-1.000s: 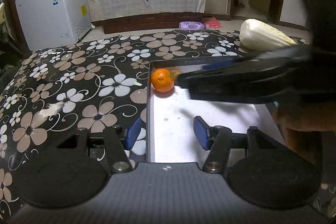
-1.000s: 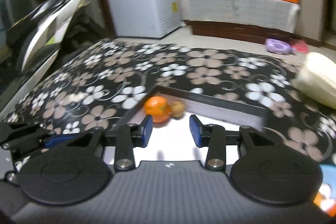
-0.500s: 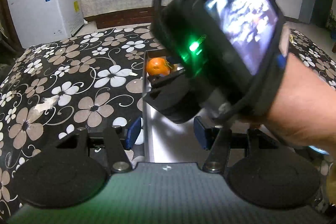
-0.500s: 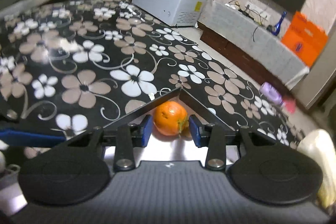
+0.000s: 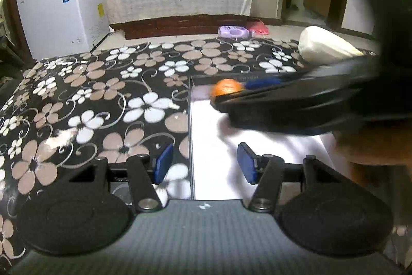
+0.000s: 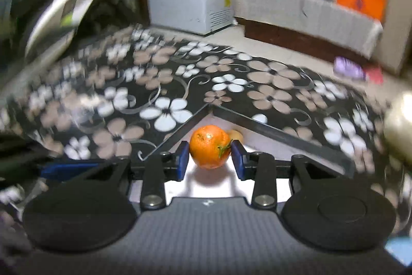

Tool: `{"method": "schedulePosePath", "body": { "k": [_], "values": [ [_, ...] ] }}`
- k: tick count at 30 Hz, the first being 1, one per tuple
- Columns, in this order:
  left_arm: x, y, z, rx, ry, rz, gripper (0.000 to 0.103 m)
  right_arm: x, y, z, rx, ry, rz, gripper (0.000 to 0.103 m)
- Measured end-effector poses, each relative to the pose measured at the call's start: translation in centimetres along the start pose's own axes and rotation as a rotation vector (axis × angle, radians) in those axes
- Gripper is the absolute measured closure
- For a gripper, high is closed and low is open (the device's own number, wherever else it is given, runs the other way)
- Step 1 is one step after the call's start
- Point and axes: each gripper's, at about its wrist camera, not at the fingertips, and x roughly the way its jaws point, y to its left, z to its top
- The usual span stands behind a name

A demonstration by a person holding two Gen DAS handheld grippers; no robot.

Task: Organize fruits
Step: 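Grasp the small brown fruit in the tray with the left tool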

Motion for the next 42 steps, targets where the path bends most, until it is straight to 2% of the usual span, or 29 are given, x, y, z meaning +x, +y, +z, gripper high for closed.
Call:
{"method": "schedulePosePath", "body": {
  "k": [3, 6, 10, 16, 19, 23, 26, 29, 32, 38, 42],
  "values": [
    [0.9, -0.2, 1.1, -0.012, -0.011, 0.008, 0.042, -2.4, -1.8, -0.3, 0.11, -0.033, 0.005, 0.064],
    [2.2, -0.7, 2.3, -0.043, -0.01, -0.004, 0.042, -4.5, -3.6, -0.4, 0.168, -0.072, -0.009, 0.064],
    [4.7, -1.5, 4.0, -0.032, -0.005, 0.032, 0.042, -6.5, -5.7, -0.9, 0.243, -0.102, 0.021, 0.064],
    [8.7, -1.4, 4.8, -0.055, 0.089, 0.056, 0.042, -8.5, -7.4, -1.5, 0.273, -0.119, 0.053, 0.064],
    [9.5, -1.3, 5.4, -0.069, 0.085, 0.077, 0.042, -9.3, -8.4, -1.6, 0.288, -0.133, 0.064, 0.064],
    [11.2, -1.3, 5.8, -0.099, 0.134, 0.105, 0.046, -9.7, -8.8, -1.9, 0.285, -0.133, 0.076, 0.064],
    [11.8, -1.5, 6.2, -0.105, 0.13, 0.129, 0.047, -9.8, -8.9, -2.0, 0.277, -0.127, 0.084, 0.064],
    [12.2, -1.0, 6.4, -0.127, 0.123, 0.132, 0.053, -9.9, -8.9, -2.2, 0.263, -0.123, 0.077, 0.064],
    [12.1, -0.7, 6.3, -0.14, 0.117, 0.156, 0.066, -10.0, -9.0, -2.4, 0.256, -0.117, 0.063, 0.064],
    [11.0, 0.3, 6.3, -0.205, 0.102, 0.108, 0.07, -10.8, -9.3, -2.7, 0.265, -0.126, 0.047, 0.064],
    [9.3, 0.5, 6.2, -0.212, 0.089, 0.084, 0.071, -11.4, -9.0, -2.9, 0.255, -0.129, 0.037, 0.064]
  ]
}}
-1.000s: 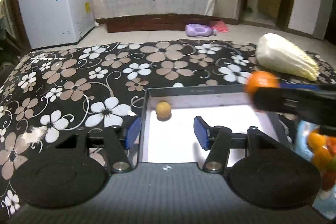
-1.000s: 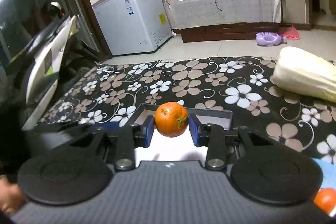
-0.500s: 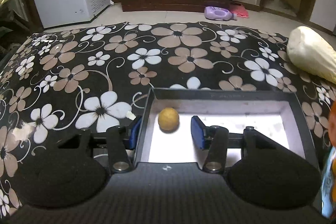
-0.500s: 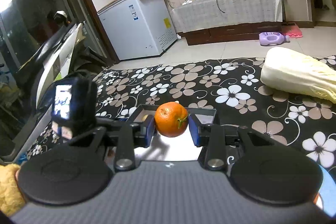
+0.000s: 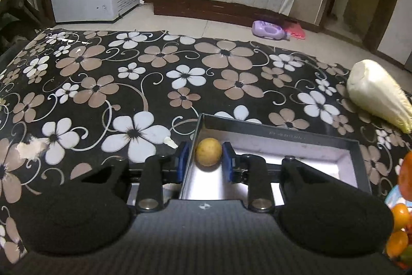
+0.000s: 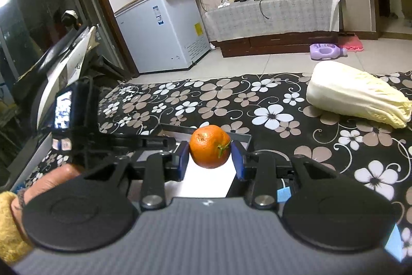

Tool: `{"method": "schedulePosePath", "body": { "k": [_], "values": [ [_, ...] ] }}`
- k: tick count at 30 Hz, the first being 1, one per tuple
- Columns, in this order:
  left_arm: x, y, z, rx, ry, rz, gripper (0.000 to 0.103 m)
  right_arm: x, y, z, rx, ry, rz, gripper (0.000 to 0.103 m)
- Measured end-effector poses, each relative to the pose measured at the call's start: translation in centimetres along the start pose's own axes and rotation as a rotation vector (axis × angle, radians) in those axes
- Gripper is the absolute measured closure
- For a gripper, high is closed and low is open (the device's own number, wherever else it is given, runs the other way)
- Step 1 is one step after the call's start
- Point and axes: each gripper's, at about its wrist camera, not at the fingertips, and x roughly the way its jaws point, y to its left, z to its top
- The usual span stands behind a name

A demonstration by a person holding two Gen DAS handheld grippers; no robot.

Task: Organize fruits
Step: 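Grasp the small brown fruit in the tray with the left tool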

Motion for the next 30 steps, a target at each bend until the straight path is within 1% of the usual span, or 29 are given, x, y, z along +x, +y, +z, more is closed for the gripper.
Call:
{"method": "schedulePosePath", "body": {
  "k": [4, 6, 9, 11, 12, 13, 15, 16, 19, 21, 22, 23, 24, 25, 26, 28, 29, 30],
  "values": [
    [-1.1, -0.1, -0.5, 0.018, -0.009, -0.016, 0.071, -0.8, 0.3, -0.3, 0.009, -0.006, -0.008, 0.064],
    [-0.7, 0.2, -0.8, 0.007, 0.011, -0.031, 0.071, -1.1, 0.5, -0.5, 0.018, -0.01, -0.011, 0.064],
    [-0.2, 0.4, -1.4, 0.017, 0.012, -0.037, 0.07, -1.5, 0.9, -1.0, 0.024, -0.01, -0.011, 0.064],
    [-0.1, 0.4, -1.6, 0.04, 0.019, -0.037, 0.07, -1.4, 1.2, -1.2, 0.02, -0.003, -0.006, 0.064],
    [-0.3, 0.4, -1.6, 0.042, 0.014, -0.048, 0.063, -1.3, 1.4, -1.2, 0.015, 0.002, -0.004, 0.064],
    [-0.7, 0.6, -1.7, 0.047, 0.005, -0.069, 0.053, -1.1, 1.4, -1.3, 0.009, 0.007, -0.002, 0.064],
    [-1.9, 0.6, -1.9, 0.069, -0.031, -0.071, 0.042, -0.9, 1.5, -1.2, 0.006, 0.013, 0.004, 0.064],
    [-2.7, 0.6, -2.0, 0.089, -0.048, -0.063, 0.041, -0.8, 1.4, -1.2, 0.011, 0.014, 0.007, 0.064],
    [-5.4, 0.3, -2.7, 0.106, -0.111, -0.068, 0.042, -0.7, 1.0, -1.0, 0.024, 0.01, 0.023, 0.064],
    [-6.8, -0.8, -3.4, 0.136, -0.153, -0.08, 0.043, -0.8, 0.8, -0.8, 0.027, 0.006, 0.032, 0.064],
    [-6.9, -1.5, -3.7, 0.152, -0.162, -0.074, 0.043, -0.8, 0.7, -0.7, 0.031, 0.002, 0.036, 0.064],
    [-6.7, -2.0, -4.0, 0.166, -0.156, -0.062, 0.044, -0.9, 0.6, -0.6, 0.036, -0.002, 0.038, 0.064],
    [-5.9, -2.5, -4.4, 0.17, -0.132, -0.047, 0.049, -1.0, 0.4, -0.5, 0.042, -0.006, 0.041, 0.064],
    [-5.2, -2.8, -4.6, 0.16, -0.106, -0.038, 0.053, -1.0, 0.3, -0.4, 0.046, -0.01, 0.042, 0.064],
    [-4.4, -2.9, -4.7, 0.148, -0.076, -0.025, 0.054, -1.1, 0.2, -0.3, 0.048, -0.014, 0.043, 0.064],
    [-2.8, -3.1, -4.7, 0.099, -0.029, 0.032, 0.058, -1.2, 0.0, -0.2, 0.047, -0.018, 0.045, 0.064],
    [-2.3, -3.2, -4.6, 0.085, -0.024, 0.036, 0.059, -1.2, 0.0, -0.2, 0.045, -0.018, 0.046, 0.064],
    [-2.2, -3.5, -4.5, 0.073, -0.033, 0.07, 0.059, -1.3, -0.1, -0.1, 0.042, -0.018, 0.046, 0.064]
  ]
}}
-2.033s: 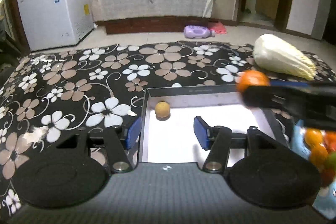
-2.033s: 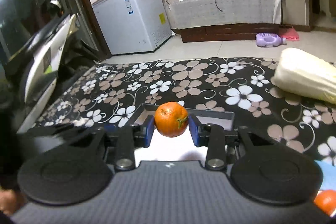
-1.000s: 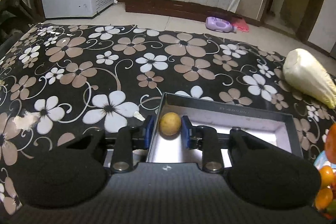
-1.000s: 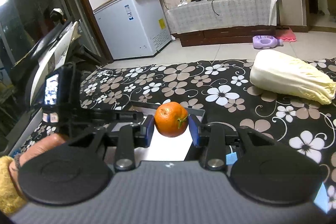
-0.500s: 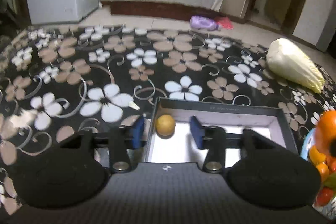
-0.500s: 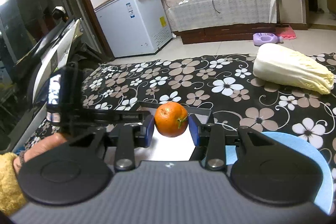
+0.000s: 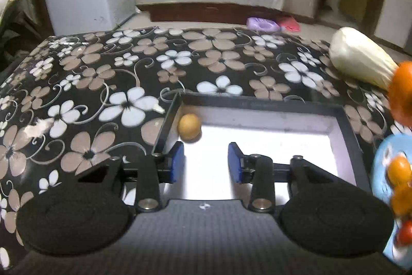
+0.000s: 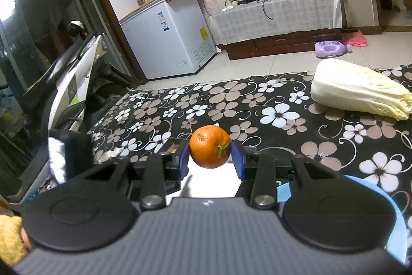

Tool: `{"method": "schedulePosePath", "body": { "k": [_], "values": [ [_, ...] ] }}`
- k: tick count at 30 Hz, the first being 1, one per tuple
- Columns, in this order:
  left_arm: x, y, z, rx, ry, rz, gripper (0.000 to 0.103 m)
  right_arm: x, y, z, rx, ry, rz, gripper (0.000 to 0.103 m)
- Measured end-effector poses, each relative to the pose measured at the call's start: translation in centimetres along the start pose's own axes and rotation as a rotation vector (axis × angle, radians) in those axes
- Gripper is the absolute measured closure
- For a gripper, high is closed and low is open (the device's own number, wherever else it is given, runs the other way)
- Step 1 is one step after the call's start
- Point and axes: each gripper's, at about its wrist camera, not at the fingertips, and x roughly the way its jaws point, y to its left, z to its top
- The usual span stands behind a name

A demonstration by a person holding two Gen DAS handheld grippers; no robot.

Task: Organize fruits
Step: 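Grasp the small brown fruit in the tray with the left tool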

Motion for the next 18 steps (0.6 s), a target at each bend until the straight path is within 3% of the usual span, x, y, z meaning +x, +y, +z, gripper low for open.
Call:
{"method": "schedulePosePath", "body": {
  "k": [6, 8, 10, 12, 14, 15, 18],
  "values": [
    [1.9, -1.0, 1.7, -0.045, -0.004, 0.046, 0.053, -0.1, -0.7, 0.0, -0.003, 0.011, -0.004, 0.064],
    [2.6, -1.0, 2.1, -0.043, -0.018, 0.055, 0.061, -0.1, -0.9, -0.1, -0.006, 0.018, -0.004, 0.064],
    [3.0, -0.7, 2.5, -0.044, -0.025, 0.058, 0.079, -0.1, -0.9, -0.2, -0.014, 0.026, -0.006, 0.064],
    [3.3, 0.3, 2.9, -0.062, -0.019, 0.011, 0.089, -0.1, -1.0, -0.3, -0.019, 0.032, -0.008, 0.064],
    [3.3, 1.0, 3.0, -0.07, -0.021, -0.023, 0.091, -0.2, -1.2, -0.3, -0.018, 0.033, -0.014, 0.064],
    [3.2, 1.2, 3.0, -0.065, -0.022, -0.028, 0.098, -0.3, -1.3, -0.3, -0.017, 0.032, -0.016, 0.064],
    [2.4, 1.6, 2.8, -0.055, -0.033, -0.07, 0.1, -0.4, -1.4, -0.3, -0.014, 0.028, -0.017, 0.064]
  ]
}}
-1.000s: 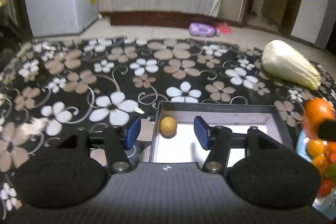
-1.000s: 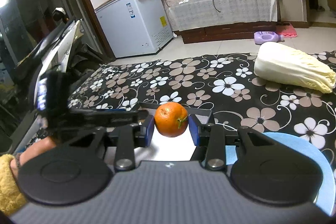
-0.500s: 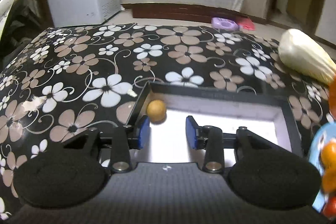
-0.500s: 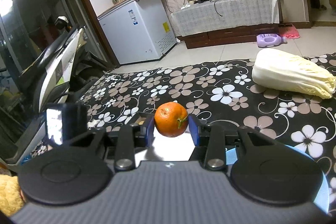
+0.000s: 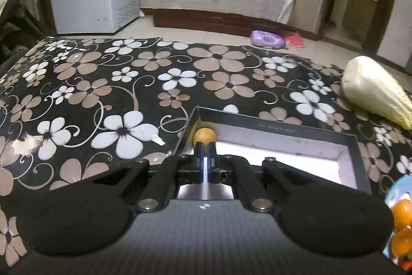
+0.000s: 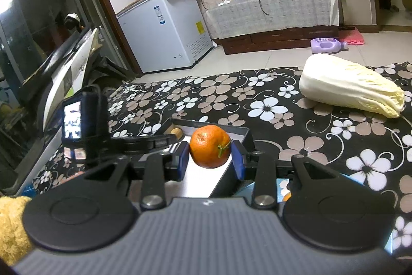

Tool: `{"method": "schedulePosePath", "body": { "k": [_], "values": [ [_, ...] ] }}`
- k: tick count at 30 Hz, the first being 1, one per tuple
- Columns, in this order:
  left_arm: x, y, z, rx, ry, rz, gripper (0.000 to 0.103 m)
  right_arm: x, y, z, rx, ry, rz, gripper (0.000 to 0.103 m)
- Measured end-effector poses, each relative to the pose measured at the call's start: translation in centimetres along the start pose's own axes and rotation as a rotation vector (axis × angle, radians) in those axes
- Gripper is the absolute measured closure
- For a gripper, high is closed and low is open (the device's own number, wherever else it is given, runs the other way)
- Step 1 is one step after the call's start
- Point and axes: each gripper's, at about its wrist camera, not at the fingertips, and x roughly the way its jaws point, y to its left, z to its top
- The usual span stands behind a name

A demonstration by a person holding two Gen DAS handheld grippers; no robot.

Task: Organize fruits
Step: 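Grasp the small brown fruit in the tray with the left tool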

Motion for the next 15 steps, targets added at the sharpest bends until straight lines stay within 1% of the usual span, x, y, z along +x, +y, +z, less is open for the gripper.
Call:
{"method": "schedulePosePath", "body": {
  "k": [2, 4, 6, 8, 9, 10, 11, 12, 13, 14, 15],
  "values": [
    [-0.9, -0.1, -0.2, 0.02, -0.013, -0.036, 0.1, -0.2, 0.1, 0.0, -0.003, -0.002, 0.003, 0.064],
    [-2.1, -0.2, -0.6, 0.053, -0.04, -0.113, 0.1, -0.3, 0.3, 0.0, -0.005, -0.001, 0.005, 0.064],
    [-2.7, -0.8, -0.8, 0.099, -0.064, -0.076, 0.099, -0.3, 0.3, 0.0, -0.004, -0.002, 0.005, 0.064],
    [-2.4, -1.0, -0.8, 0.106, -0.077, -0.028, 0.094, -0.3, 0.3, 0.0, 0.0, -0.002, 0.009, 0.064],
    [-1.9, -1.0, -0.8, 0.104, -0.067, -0.012, 0.087, -0.2, 0.4, 0.0, 0.0, -0.002, 0.01, 0.064],
    [-1.4, -0.9, -0.7, 0.099, -0.056, -0.002, 0.076, -0.1, 0.5, 0.0, -0.001, 0.0, 0.011, 0.064],
    [-0.8, -1.0, -0.7, 0.095, -0.046, 0.017, 0.074, -0.1, 0.6, 0.0, -0.002, 0.002, 0.013, 0.064],
    [-0.5, -1.1, -0.7, 0.098, -0.051, 0.012, 0.073, 0.1, 0.7, 0.0, -0.004, 0.005, 0.015, 0.064],
    [0.0, -1.3, -0.6, 0.097, -0.039, 0.025, 0.073, 0.2, 0.8, 0.0, -0.01, 0.009, 0.016, 0.064],
    [0.6, -1.6, -0.6, 0.092, -0.023, 0.047, 0.073, 0.3, 0.8, -0.1, -0.014, 0.013, 0.016, 0.064],
    [0.9, -1.8, -0.6, 0.095, -0.023, 0.062, 0.07, 0.4, 0.8, -0.1, -0.016, 0.017, 0.016, 0.064]
  ]
}}
